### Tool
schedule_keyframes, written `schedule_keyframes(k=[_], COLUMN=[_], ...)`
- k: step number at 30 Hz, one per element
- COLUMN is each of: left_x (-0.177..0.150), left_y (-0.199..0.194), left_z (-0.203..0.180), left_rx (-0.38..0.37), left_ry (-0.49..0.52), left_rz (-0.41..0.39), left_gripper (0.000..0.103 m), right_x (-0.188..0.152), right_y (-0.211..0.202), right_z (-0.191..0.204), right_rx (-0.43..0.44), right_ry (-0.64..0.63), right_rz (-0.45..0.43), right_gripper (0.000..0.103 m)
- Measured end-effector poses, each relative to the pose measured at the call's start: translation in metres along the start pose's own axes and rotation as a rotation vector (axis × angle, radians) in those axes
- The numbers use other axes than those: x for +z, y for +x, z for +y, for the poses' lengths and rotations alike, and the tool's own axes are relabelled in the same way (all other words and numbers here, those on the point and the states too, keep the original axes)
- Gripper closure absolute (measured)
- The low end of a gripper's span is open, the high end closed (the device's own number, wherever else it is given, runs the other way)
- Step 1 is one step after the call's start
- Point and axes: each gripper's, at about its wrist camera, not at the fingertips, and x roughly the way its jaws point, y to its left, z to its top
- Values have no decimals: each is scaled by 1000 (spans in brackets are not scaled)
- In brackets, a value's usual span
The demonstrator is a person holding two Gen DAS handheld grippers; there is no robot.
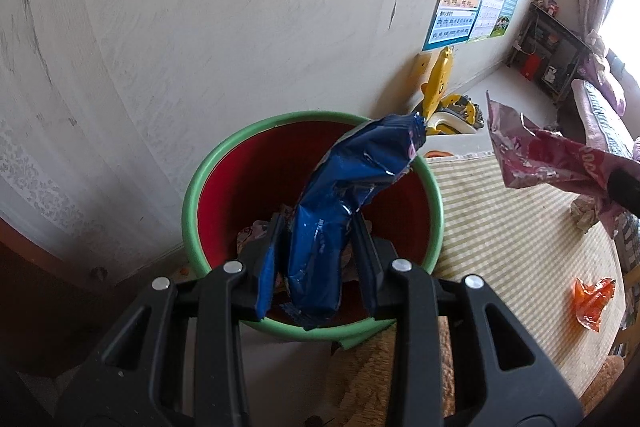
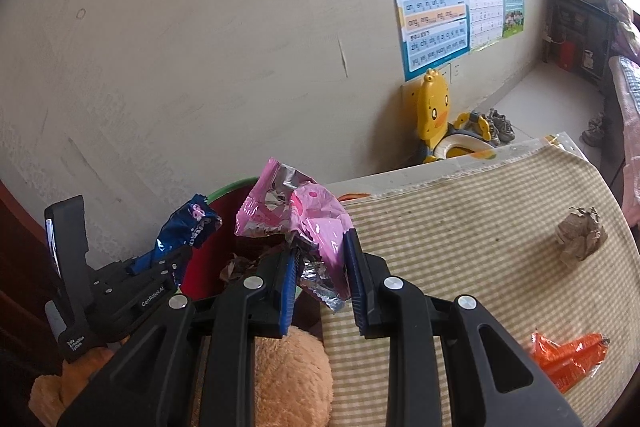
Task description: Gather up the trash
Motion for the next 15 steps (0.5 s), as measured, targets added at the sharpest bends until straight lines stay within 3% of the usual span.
schedule_keyframes(k=[15], left_x=[-7], left_y=[27], left_z=[15], left_rx=[39], left_ry=[-14], left_rz=[69], left_gripper=[70], right_x=[0], right_y=[35], right_z=[12], right_rx=[21], right_ry=[-21], right_rz=[67], right_gripper=[80])
